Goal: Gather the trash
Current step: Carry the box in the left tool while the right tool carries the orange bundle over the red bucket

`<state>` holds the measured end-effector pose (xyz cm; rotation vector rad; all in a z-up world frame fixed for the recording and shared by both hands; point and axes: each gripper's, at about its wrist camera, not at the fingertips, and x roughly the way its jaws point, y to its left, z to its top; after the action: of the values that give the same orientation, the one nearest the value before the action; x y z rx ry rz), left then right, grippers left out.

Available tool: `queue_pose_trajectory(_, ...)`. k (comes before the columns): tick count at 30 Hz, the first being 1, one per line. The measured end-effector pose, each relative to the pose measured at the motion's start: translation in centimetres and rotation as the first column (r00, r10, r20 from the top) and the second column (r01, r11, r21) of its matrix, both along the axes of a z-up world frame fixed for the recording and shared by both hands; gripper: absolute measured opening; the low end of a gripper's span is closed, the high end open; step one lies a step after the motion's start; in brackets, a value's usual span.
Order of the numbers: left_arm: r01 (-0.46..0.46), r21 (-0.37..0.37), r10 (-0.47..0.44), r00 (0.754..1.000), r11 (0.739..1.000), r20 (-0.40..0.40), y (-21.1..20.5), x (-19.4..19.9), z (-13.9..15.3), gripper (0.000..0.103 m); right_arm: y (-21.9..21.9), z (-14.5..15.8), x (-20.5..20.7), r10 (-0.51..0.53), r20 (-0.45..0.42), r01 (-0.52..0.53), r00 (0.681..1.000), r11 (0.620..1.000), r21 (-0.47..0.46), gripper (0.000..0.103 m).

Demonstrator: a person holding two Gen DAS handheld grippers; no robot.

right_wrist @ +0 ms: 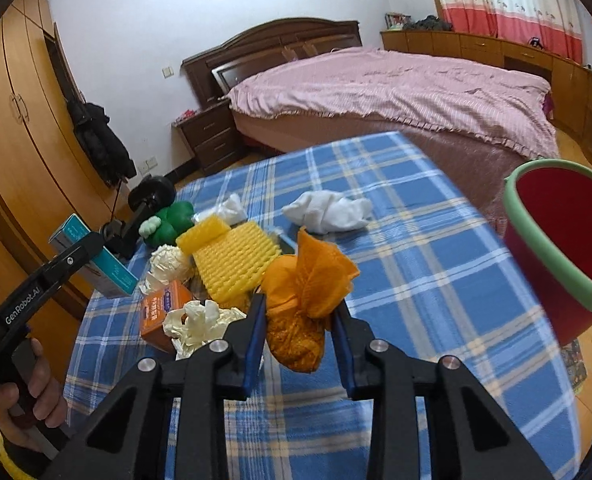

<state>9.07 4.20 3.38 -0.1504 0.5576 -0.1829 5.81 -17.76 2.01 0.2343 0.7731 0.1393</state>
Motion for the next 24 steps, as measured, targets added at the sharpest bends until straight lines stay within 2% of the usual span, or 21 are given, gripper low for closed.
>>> queue_pose_trajectory(7,0.039,-0.004,-0.039,0.999,0.999,0.013,-1.8,-1.0,2.3,0.053,-2.5,1.8,-1.8,-0.051,0.04,0.05,0.998,0.998,0.032,0.034)
queue_pose_trajectory(12,0.114,-0.042,-0.114,0.993,0.993,-0.001,-4.0,-0.8,3.6,0.053,-4.8,3.4,-2.9,-0.093,0.076,0.091,0.993,0.996,0.02,0.034)
queue_pose_trajectory(24,0.285,-0.058,-0.288,0.957,0.957,-0.044,-14.2,0.8,4.8,0.053,-14.1,4.8,-4.4,-0.28,0.115,0.275,0.953,0.96,0.054,0.034)
